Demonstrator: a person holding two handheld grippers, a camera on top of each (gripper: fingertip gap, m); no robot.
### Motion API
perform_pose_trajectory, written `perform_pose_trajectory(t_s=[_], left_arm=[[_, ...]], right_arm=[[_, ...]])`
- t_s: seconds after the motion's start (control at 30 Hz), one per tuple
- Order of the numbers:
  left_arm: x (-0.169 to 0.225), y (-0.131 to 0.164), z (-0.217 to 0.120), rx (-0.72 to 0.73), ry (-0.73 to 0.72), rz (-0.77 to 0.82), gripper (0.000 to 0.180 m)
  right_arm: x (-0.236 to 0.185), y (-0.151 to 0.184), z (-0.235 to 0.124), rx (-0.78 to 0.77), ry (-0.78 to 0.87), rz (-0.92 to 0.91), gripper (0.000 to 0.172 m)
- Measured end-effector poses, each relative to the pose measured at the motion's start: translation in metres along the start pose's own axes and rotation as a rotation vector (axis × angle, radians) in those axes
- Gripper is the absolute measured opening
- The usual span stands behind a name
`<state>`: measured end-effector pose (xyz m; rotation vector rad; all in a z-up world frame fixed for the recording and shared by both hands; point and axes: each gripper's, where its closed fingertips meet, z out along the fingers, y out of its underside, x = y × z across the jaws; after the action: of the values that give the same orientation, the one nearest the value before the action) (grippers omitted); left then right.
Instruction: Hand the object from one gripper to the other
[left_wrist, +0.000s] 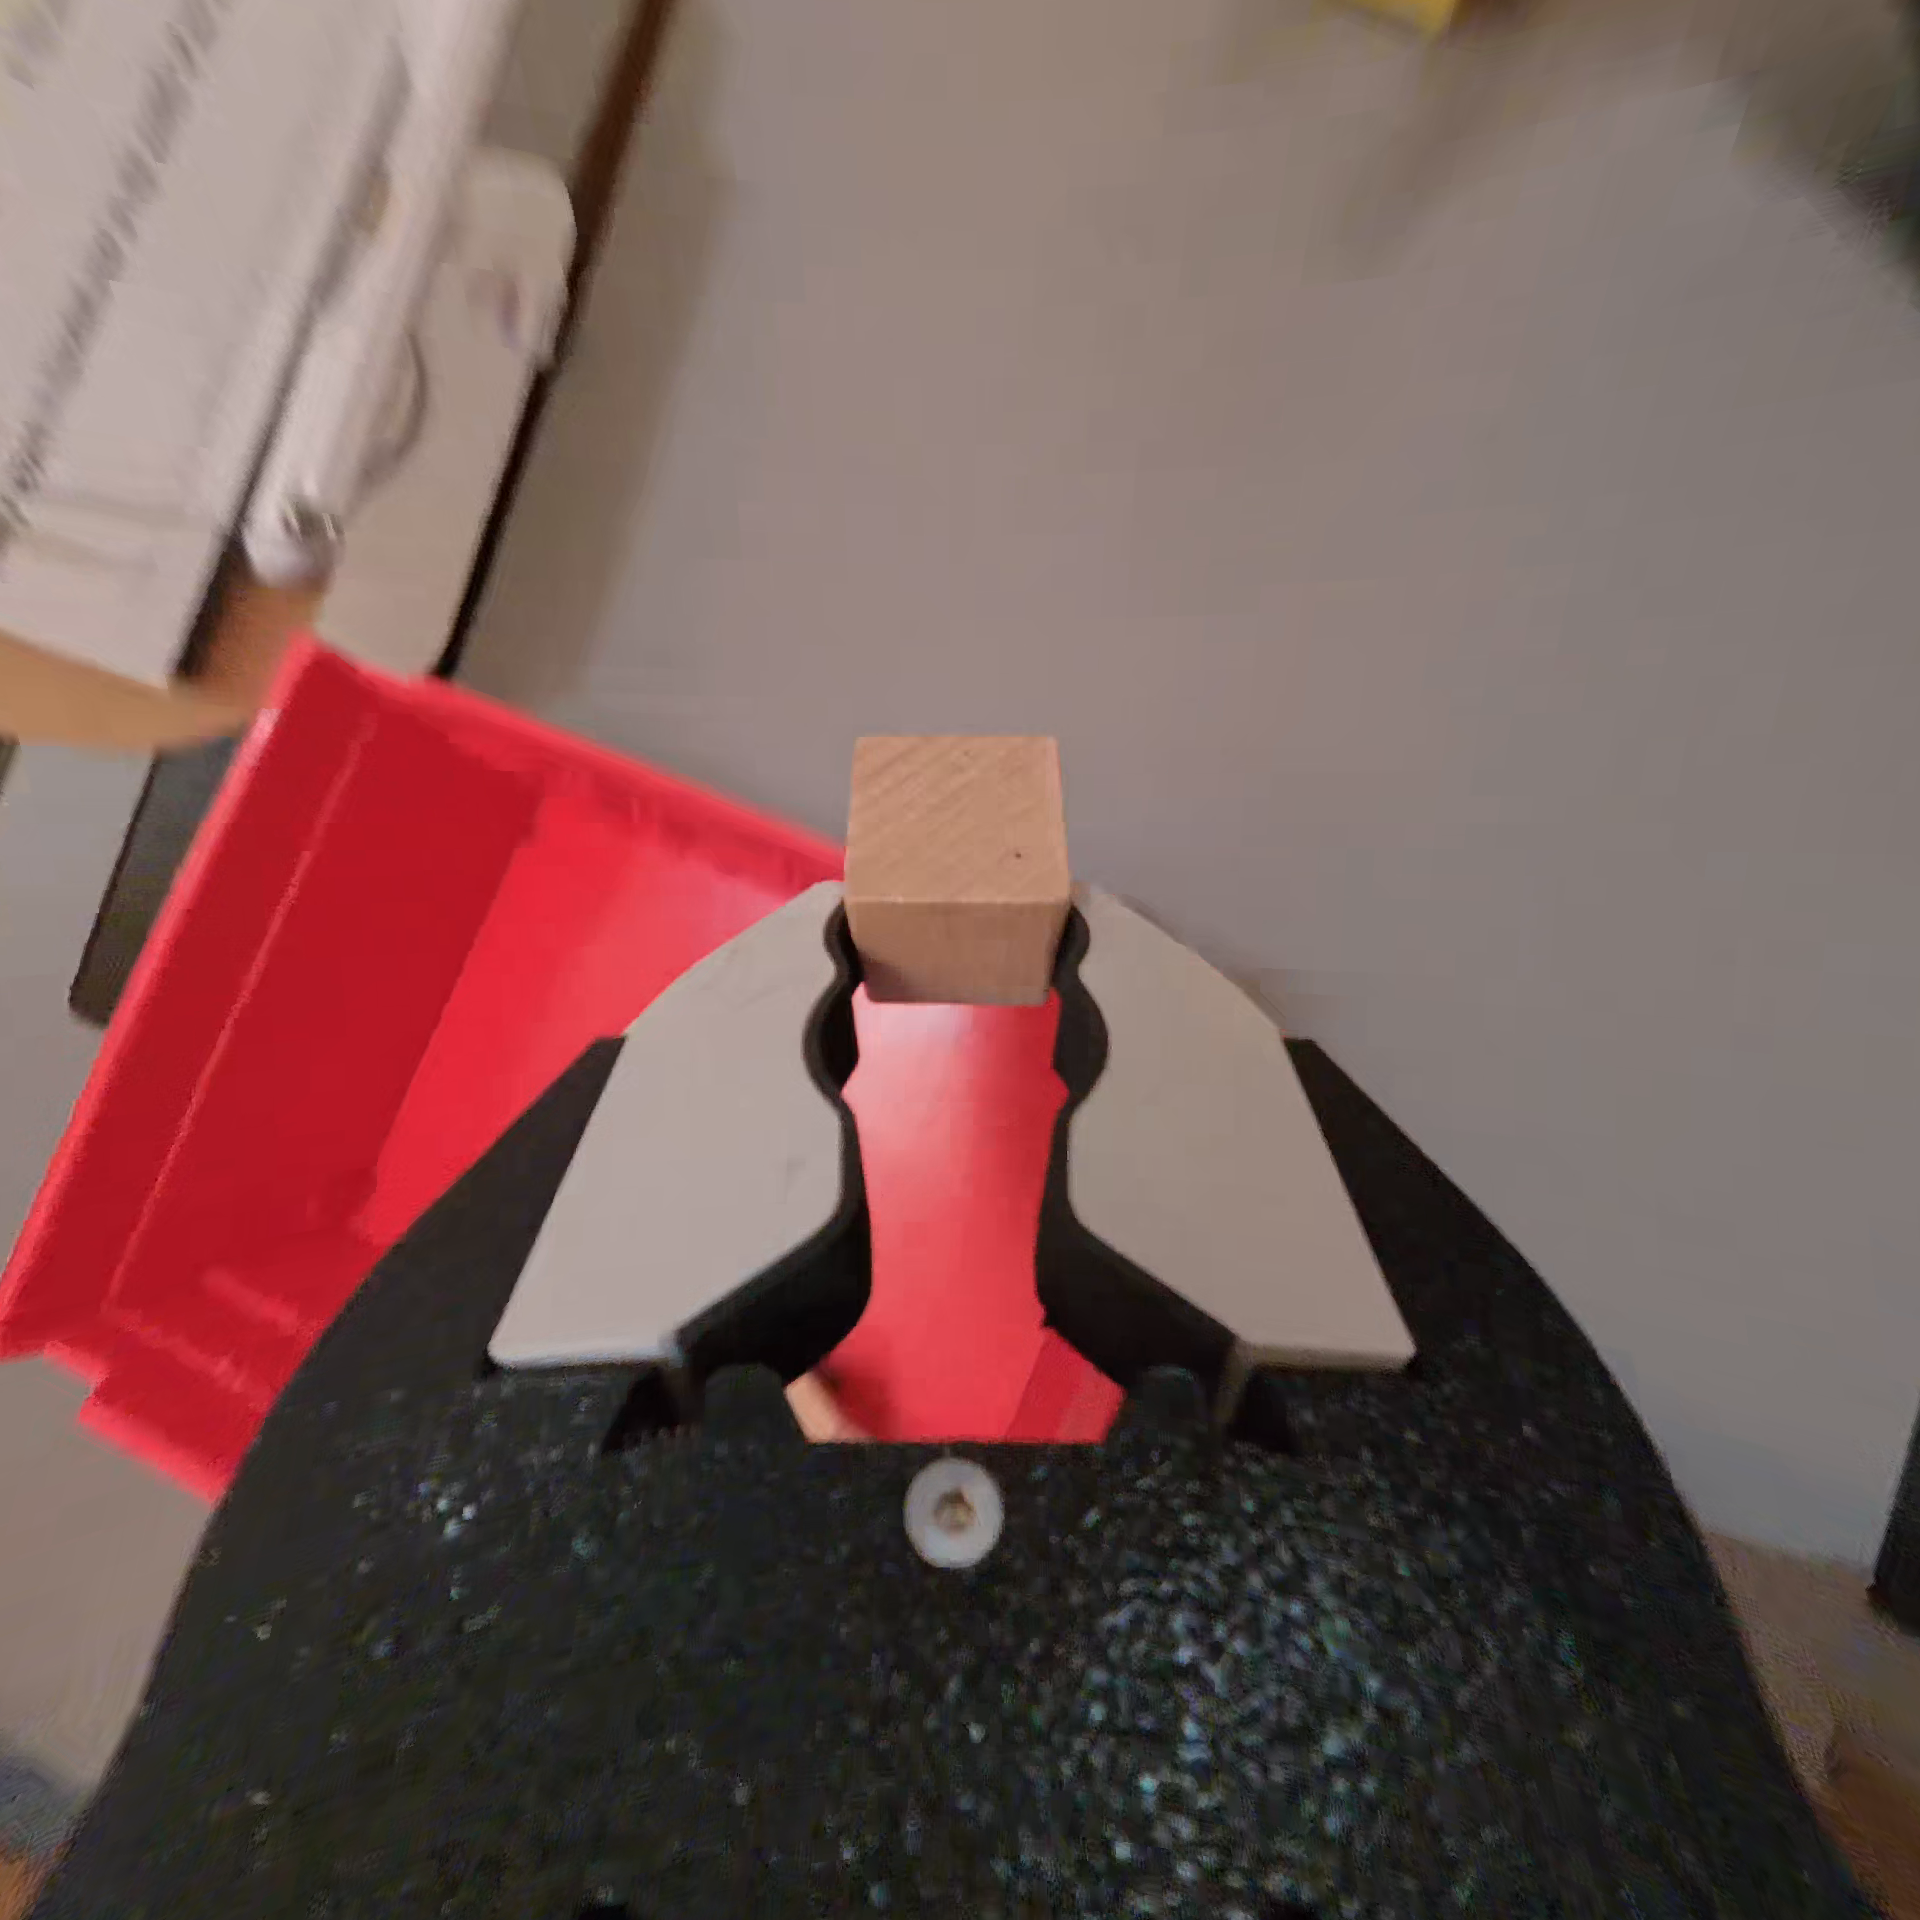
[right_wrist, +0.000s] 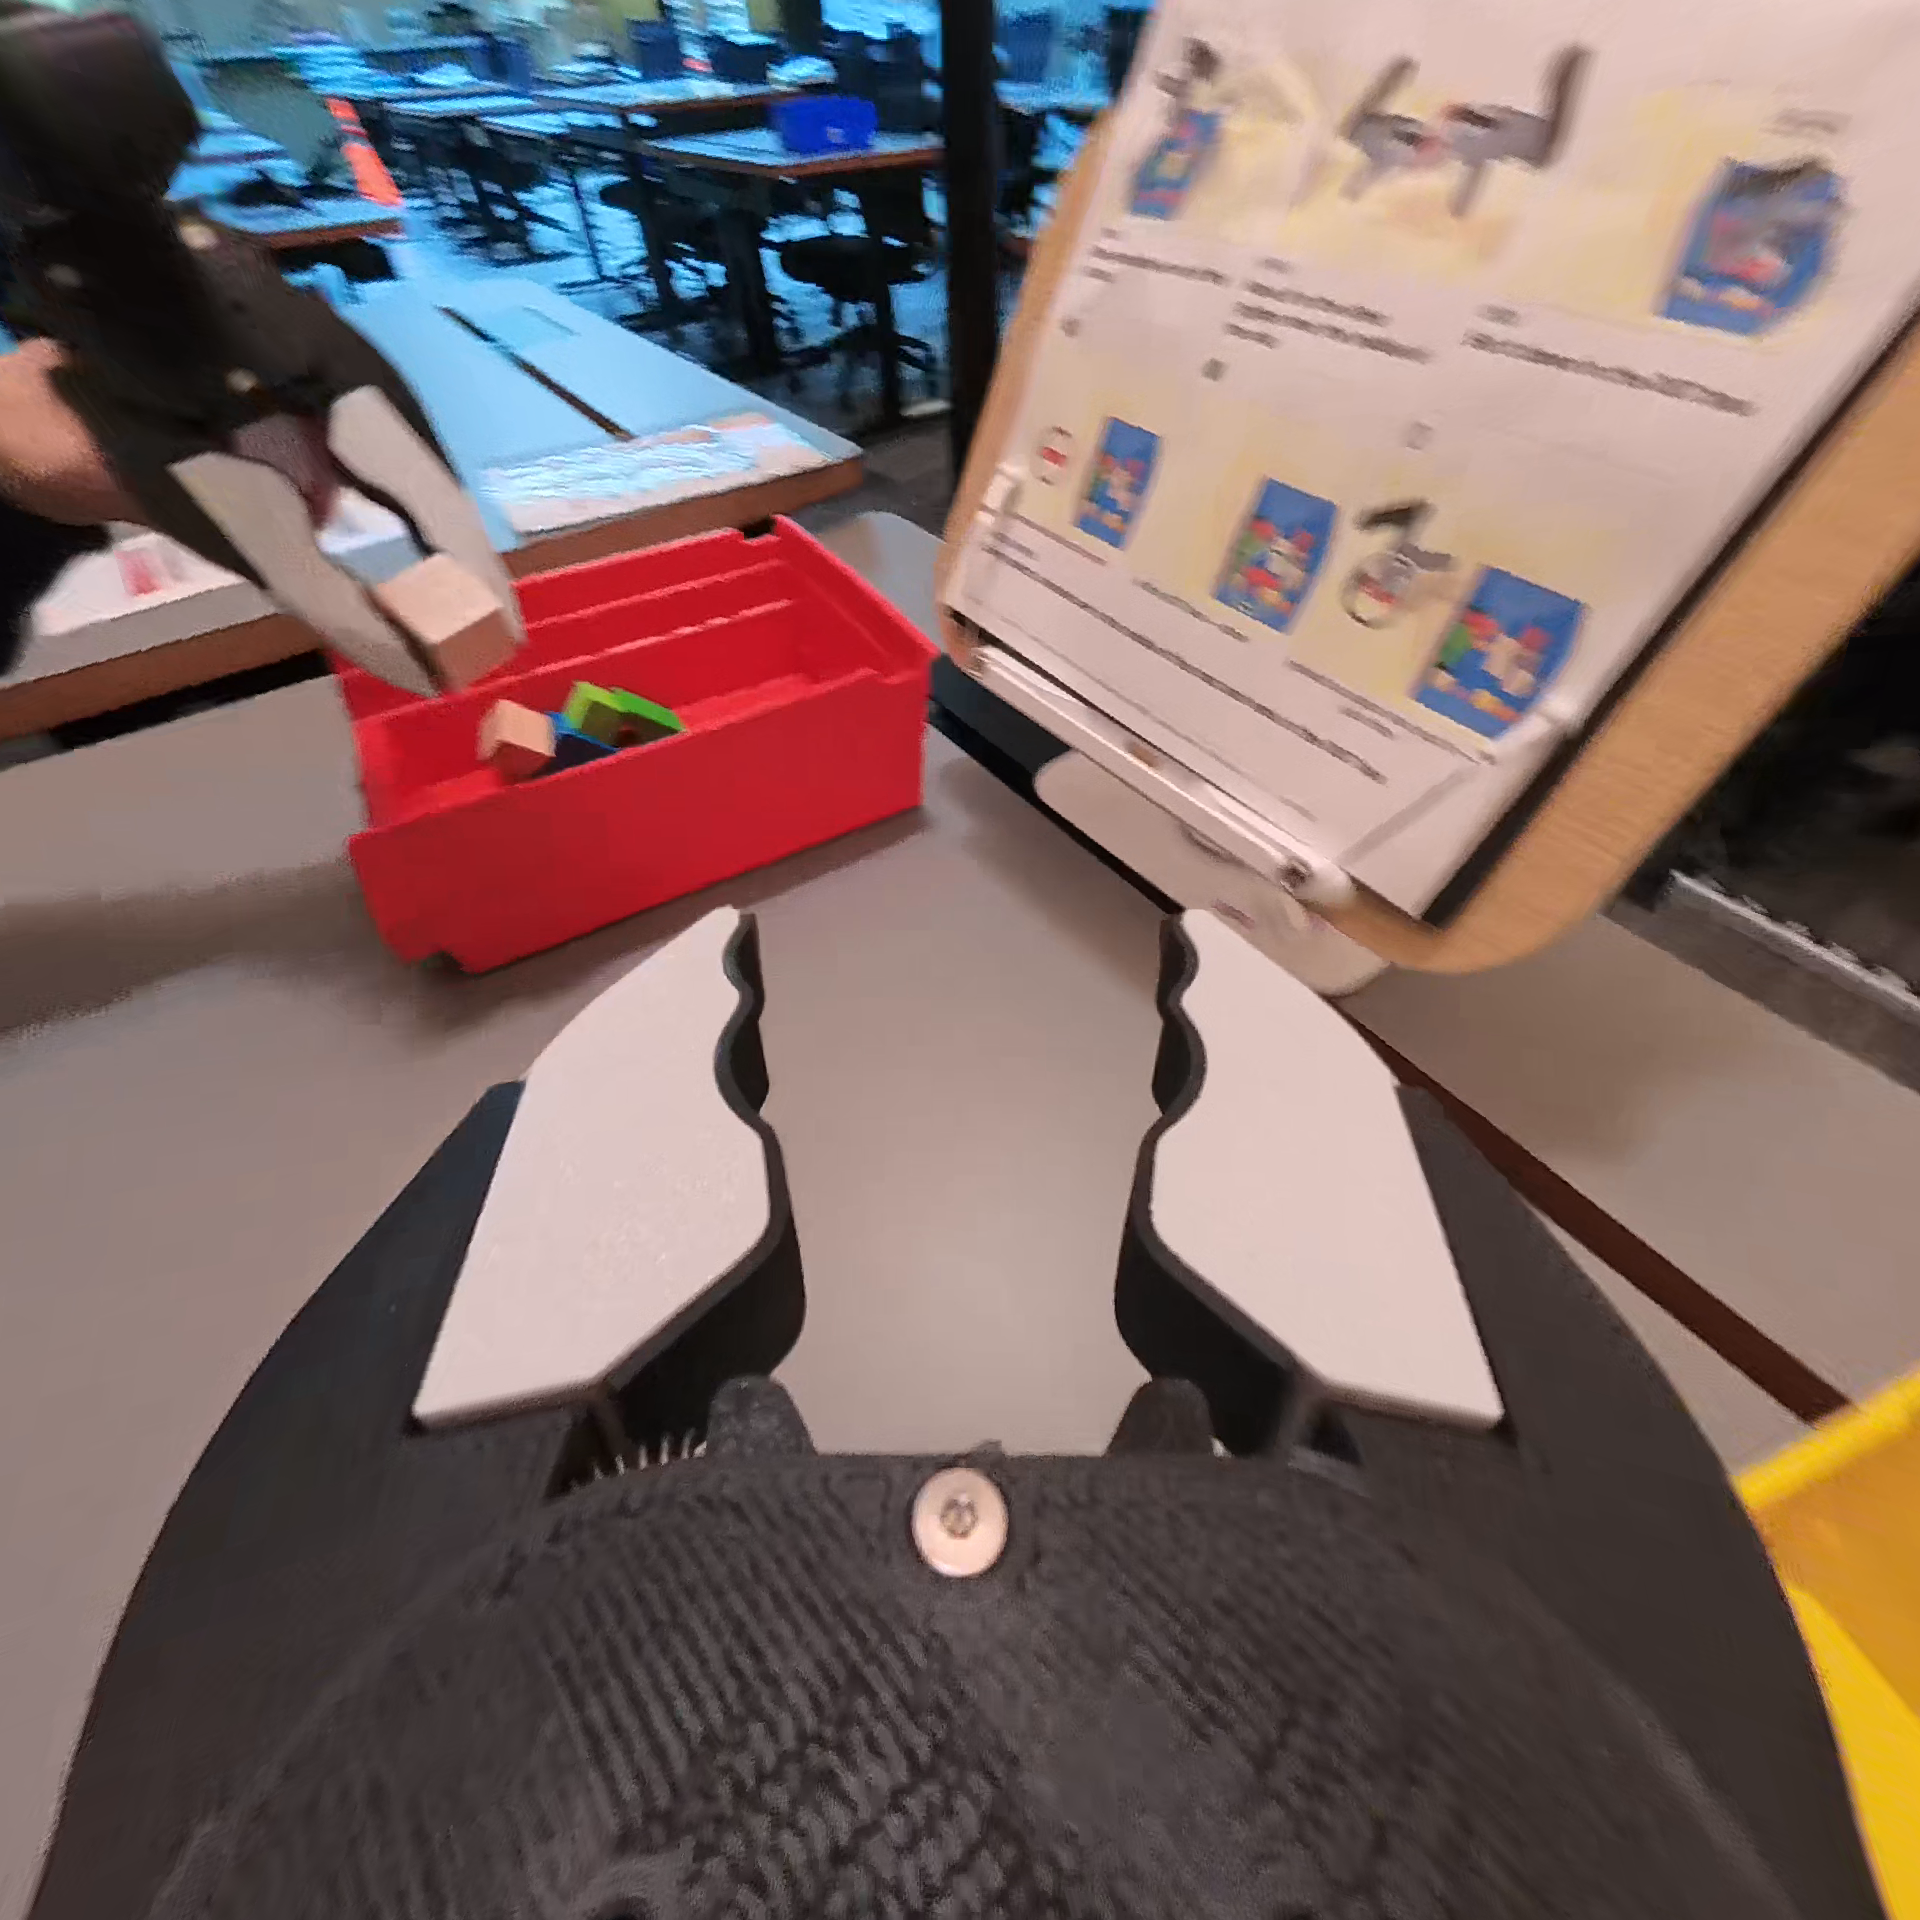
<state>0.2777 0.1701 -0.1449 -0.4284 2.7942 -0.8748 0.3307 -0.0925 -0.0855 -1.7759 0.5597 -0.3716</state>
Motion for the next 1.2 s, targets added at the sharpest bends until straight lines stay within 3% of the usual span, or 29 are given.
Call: perform_pose_trajectory(t_s=[0.03,0.23,0.33,0.4,0.5,0.6,0.83,1.0,1.1,1.2], left_arm=[[0.006,-0.019,-0.001,0.072,0.005,-0.022,0.034],[0.048,-0.107,0.01,0.378,0.111,-0.068,0.034],[0.072,-0.138,0.017,0.491,0.186,-0.013,0.034],[0.076,-0.15,0.022,0.525,0.158,0.037,0.034],[0.084,-0.158,0.031,0.554,0.154,0.11,0.034],[0.083,-0.157,0.037,0.497,0.157,0.095,0.034],[0.092,-0.159,0.031,0.522,0.169,0.122,0.034],[0.088,-0.164,0.03,0.572,0.155,0.103,0.034],[0.072,-0.168,0.027,0.627,0.066,0.039,0.034],[0.059,-0.161,0.027,0.612,0.027,-0.023,0.031]], right_arm=[[-0.012,-0.006,0.004,0.018,-0.046,-0.024,0.074],[-0.1,-0.039,0.016,0.146,-0.382,-0.186,0.072],[-0.122,-0.042,0.018,0.164,-0.453,-0.251,0.067],[-0.128,-0.04,0.018,0.161,-0.492,-0.262,0.063],[-0.132,-0.04,0.019,0.174,-0.523,-0.248,0.059],[-0.133,-0.036,0.022,0.157,-0.54,-0.252,0.051],[-0.144,-0.03,0.028,0.126,-0.566,-0.316,0.033],[-0.141,-0.032,0.028,0.117,-0.55,-0.287,0.032],[-0.124,-0.038,0.029,0.129,-0.455,-0.242,0.032],[-0.071,-0.034,0.02,0.086,-0.222,-0.156,0.032]])
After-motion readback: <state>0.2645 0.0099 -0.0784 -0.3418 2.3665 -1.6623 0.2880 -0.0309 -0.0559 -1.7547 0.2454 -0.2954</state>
